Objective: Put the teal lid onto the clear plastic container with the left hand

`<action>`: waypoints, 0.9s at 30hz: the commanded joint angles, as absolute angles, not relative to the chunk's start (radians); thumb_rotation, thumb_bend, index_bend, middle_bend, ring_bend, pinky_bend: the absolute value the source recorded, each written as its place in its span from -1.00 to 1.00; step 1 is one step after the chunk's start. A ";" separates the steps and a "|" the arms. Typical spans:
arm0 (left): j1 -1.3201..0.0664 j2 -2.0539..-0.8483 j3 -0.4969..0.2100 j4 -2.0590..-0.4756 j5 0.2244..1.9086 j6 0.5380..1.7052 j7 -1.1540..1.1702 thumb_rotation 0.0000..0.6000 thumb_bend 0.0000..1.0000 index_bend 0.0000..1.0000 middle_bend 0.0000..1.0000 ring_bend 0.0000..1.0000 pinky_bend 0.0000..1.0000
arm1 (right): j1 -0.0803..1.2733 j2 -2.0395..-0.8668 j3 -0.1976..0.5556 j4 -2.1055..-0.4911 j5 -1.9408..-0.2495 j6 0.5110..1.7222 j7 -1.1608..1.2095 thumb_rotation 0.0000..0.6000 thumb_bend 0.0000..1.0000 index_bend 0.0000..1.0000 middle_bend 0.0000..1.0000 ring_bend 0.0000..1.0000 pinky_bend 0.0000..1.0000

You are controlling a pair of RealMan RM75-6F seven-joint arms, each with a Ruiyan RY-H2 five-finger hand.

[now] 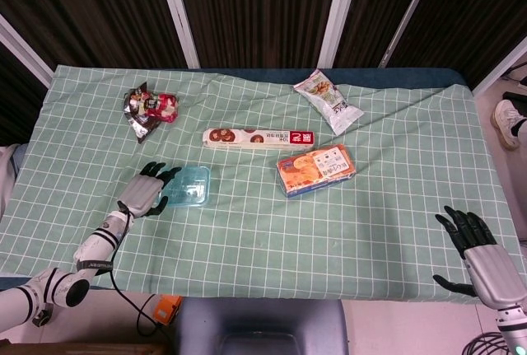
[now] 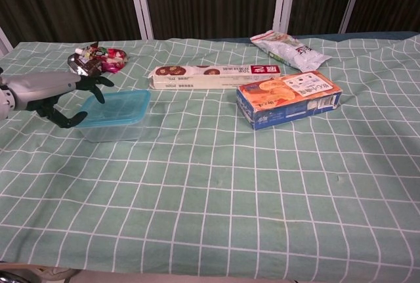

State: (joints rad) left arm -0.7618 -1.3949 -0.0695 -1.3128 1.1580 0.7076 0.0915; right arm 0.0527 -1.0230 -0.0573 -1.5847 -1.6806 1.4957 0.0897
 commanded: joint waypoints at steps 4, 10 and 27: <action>-0.758 -1.392 -0.076 -1.316 1.174 0.737 0.095 1.00 0.13 -1.00 -0.51 -0.93 -1.00 | 0.053 -1.023 -0.056 -1.586 -1.678 1.494 0.088 1.00 -0.63 -1.00 -0.93 -1.00 -1.00; -0.711 -1.341 -0.119 -1.391 1.284 0.942 0.057 1.00 0.12 -1.00 -0.98 -1.00 -1.00 | 0.051 -1.022 -0.056 -1.586 -1.679 1.499 0.093 1.00 -0.63 -1.00 -0.93 -1.00 -1.00; -0.175 -1.225 0.200 -1.534 1.632 1.572 0.086 1.00 -0.21 -1.00 -1.00 -1.00 -1.00 | 0.057 -1.059 -0.046 -1.600 -1.650 1.465 -0.013 1.00 -0.63 -1.00 -0.92 -1.00 -1.00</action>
